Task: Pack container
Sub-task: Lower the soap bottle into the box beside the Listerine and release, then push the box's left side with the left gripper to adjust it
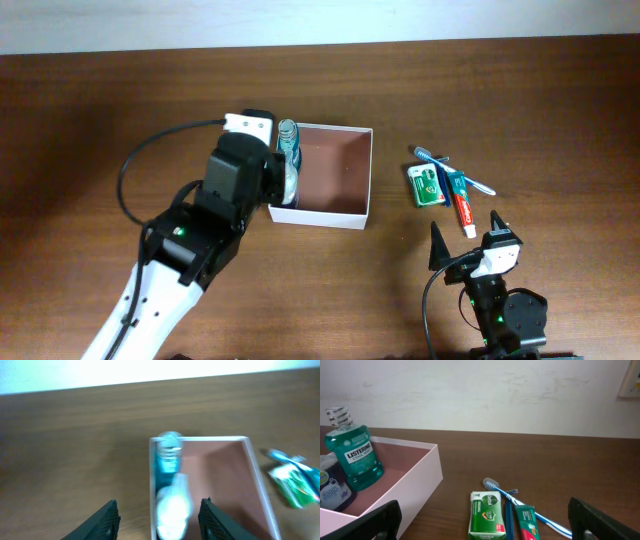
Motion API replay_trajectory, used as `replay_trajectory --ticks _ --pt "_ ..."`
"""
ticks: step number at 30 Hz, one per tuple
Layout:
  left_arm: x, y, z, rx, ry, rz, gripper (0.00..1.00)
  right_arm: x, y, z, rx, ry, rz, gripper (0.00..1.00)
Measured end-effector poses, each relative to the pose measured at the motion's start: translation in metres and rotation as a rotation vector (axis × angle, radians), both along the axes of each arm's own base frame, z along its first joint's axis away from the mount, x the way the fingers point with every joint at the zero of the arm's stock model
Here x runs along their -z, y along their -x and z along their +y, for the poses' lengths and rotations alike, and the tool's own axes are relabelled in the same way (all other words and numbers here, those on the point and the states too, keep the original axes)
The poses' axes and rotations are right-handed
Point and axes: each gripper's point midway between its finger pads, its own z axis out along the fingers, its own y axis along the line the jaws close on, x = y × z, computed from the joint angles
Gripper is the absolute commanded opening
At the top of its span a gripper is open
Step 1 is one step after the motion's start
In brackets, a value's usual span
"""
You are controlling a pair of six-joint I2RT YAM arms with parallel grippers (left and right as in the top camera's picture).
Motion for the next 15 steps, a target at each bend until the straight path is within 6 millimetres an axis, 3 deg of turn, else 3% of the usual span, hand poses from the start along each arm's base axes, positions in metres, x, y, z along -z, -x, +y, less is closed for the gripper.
replay_trajectory --ticks 2,3,4,5,8,12,13,15 --pt "0.005 0.000 0.022 -0.095 -0.016 0.021 0.51 0.000 0.000 0.000 0.000 0.000 0.000 0.99" --pt "0.010 0.000 0.031 -0.130 -0.018 0.043 0.41 0.000 0.000 0.000 0.000 0.000 0.000 0.99" --pt "0.016 -0.001 0.046 -0.187 -0.024 0.070 0.23 0.000 0.000 0.000 0.000 0.000 0.000 0.99" --pt "0.026 -0.003 0.065 -0.256 -0.018 0.108 0.17 0.000 0.000 0.000 0.000 0.000 0.000 0.99" --pt "0.047 -0.011 0.088 -0.327 0.010 0.185 0.00 0.000 0.000 0.000 0.000 0.000 0.000 0.99" --pt "0.104 -0.022 0.099 -0.344 0.071 0.378 0.01 0.000 0.000 0.000 0.000 0.000 0.001 0.99" --pt "0.129 -0.024 0.093 -0.309 0.087 0.460 0.01 0.000 0.000 0.000 0.000 0.000 0.000 0.99" --pt "0.160 -0.025 0.082 -0.249 0.104 0.555 0.01 0.000 0.000 0.000 0.000 0.000 0.000 0.99"
